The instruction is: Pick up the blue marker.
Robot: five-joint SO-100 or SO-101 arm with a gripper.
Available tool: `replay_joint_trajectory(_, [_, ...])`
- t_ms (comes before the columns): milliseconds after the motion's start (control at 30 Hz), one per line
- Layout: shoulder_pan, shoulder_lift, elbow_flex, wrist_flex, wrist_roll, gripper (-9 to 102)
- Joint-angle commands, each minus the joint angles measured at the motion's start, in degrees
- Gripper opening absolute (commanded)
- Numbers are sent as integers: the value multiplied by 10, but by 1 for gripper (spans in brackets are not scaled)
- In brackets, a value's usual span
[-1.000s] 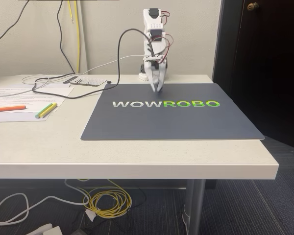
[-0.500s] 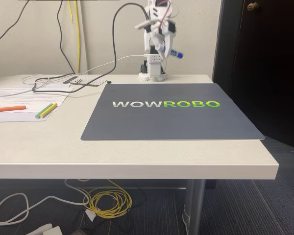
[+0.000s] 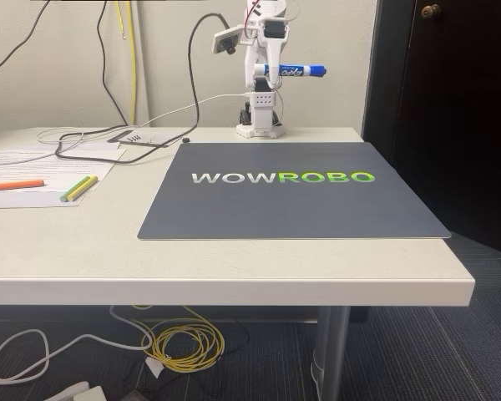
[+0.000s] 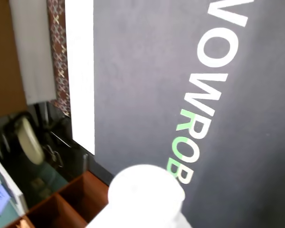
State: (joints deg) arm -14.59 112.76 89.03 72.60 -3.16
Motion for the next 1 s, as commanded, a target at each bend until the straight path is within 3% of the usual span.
replay_joint_trajectory(0, [7,28,11,-19,28,0])
replay_joint_trajectory(333, [20,90,120,-99,56,0])
replay_joint_trajectory(967, [25,95,127,-104,38,0])
